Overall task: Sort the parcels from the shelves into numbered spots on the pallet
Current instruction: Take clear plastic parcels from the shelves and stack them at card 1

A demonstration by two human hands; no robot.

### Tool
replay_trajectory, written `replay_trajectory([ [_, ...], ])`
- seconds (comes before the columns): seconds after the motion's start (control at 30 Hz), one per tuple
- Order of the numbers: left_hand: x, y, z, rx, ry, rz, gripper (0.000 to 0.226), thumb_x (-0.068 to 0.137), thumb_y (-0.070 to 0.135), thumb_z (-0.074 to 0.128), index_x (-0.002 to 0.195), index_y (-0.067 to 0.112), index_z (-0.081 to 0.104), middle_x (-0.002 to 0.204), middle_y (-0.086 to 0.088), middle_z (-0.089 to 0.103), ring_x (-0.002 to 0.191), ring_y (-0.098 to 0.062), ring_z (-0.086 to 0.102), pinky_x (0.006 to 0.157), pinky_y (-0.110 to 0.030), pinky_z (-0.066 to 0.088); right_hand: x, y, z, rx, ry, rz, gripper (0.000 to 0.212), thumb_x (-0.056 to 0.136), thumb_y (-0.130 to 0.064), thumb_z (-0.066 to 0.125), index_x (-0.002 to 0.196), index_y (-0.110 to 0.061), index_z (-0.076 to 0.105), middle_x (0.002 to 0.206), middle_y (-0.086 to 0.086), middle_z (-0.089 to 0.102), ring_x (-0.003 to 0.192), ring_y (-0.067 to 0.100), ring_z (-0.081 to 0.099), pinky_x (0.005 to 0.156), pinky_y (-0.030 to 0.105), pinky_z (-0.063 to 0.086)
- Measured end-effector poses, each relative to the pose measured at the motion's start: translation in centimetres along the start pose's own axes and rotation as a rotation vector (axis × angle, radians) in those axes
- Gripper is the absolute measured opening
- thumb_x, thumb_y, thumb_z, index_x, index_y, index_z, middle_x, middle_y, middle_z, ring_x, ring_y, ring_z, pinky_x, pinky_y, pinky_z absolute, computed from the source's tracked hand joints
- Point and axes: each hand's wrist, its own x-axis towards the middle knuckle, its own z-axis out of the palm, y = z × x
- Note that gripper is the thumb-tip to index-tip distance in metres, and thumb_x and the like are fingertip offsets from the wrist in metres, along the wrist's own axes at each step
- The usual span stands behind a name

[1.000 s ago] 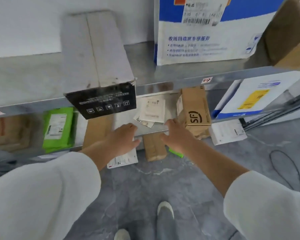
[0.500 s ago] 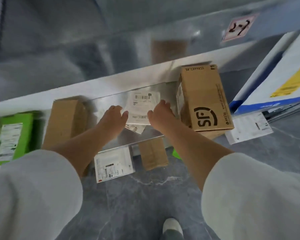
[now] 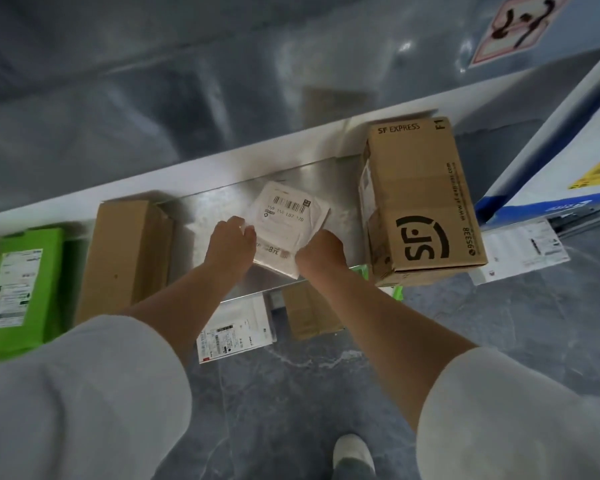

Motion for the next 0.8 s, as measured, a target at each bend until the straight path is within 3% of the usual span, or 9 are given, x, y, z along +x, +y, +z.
replay_trajectory([
  [0.13,-0.6,0.2,0.2,-0.066,-0.020,-0.061,0.037,0.099,0.024,0.045,0.129,0.004,0.052,0.126,-0.015,0.056,0.103,-0.031,0.060,0.077,-0.033,0.052,0.3,-0.1,0.5,0.163,0.074,0.018,0.039,0.091,-0.024,0.059,0.120,0.000,0.052,0.121,0.014,0.062,0.104,0.030,0.063,0.087,0.037,0.055],
  [0.3,-2.5,0.0,0.5,-0.333,0.011,-0.219,0.036,0.097,0.016,0.051,0.132,0.009,0.055,0.138,-0.008,0.051,0.119,-0.027,0.054,0.097,-0.035,0.050,0.8,1.2,-0.8,0.264,0.006,0.142,0.050,0.083,-0.009,0.072,0.126,-0.002,0.049,0.124,0.013,0.060,0.111,0.029,0.060,0.079,0.026,0.052],
  [0.43,-5.6,-0.7,0.4,-0.547,0.051,-0.347,0.028,0.095,0.005,0.052,0.120,0.003,0.064,0.113,-0.008,0.062,0.097,-0.025,0.057,0.077,-0.026,0.052,-1.1,2.7,-0.3,0.220,-0.115,0.081,0.043,0.086,-0.007,0.065,0.127,-0.002,0.054,0.122,0.014,0.061,0.110,0.029,0.060,0.081,0.026,0.051],
  [0.67,-11.8,-0.9,-2.0,-0.595,0.077,-0.286,0.026,0.099,0.014,0.048,0.118,0.007,0.065,0.100,-0.005,0.065,0.093,-0.025,0.061,0.086,-0.035,0.052,-6.4,3.0,-0.9,0.236,-0.158,-0.002,0.040,0.085,-0.004,0.061,0.125,-0.007,0.056,0.121,0.009,0.062,0.109,0.027,0.059,0.084,0.029,0.052],
  [0.8,-15.4,-1.8,-3.5,-0.623,0.077,-0.264,0.028,0.098,0.015,0.050,0.122,0.009,0.063,0.102,-0.005,0.066,0.099,-0.031,0.064,0.090,-0.048,0.054,-10.8,3.7,-1.4,0.247,-0.169,-0.048,0.038,0.086,-0.010,0.065,0.123,-0.008,0.057,0.121,0.007,0.063,0.106,0.023,0.060,0.074,0.023,0.048],
])
